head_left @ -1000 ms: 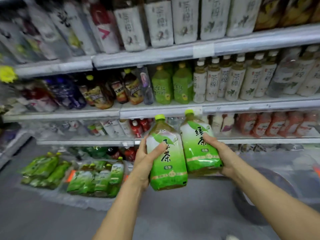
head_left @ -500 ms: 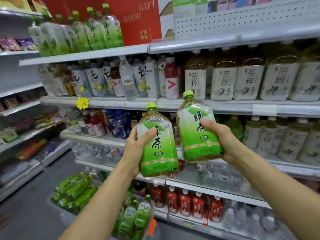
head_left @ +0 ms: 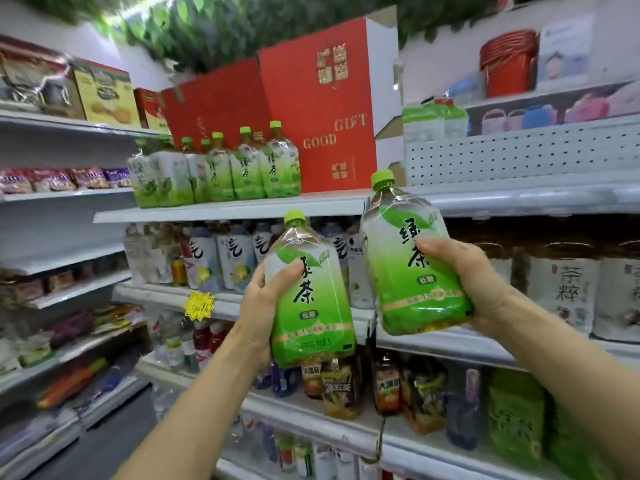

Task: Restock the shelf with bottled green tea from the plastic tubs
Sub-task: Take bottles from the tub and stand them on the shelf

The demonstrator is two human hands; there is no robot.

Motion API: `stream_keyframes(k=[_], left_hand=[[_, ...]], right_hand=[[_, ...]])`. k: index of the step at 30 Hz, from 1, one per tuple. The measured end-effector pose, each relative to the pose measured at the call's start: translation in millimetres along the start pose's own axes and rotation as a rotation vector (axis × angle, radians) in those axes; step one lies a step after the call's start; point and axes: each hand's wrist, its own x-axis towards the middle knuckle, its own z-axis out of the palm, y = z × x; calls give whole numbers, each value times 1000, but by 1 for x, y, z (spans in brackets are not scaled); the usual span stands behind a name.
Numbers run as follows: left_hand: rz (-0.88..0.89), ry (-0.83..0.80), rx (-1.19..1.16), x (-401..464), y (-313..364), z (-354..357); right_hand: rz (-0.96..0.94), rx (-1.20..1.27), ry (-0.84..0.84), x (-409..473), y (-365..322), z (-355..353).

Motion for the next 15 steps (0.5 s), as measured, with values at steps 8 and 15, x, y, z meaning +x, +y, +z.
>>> stream_keyframes(k=[8, 15], left_hand=[[54, -13, -39, 71, 30, -42], [68, -79, -32, 147, 58, -95]], right_hand=[[-112, -2, 72, 82, -34, 50], [-276, -72, 304, 170, -50, 109]])
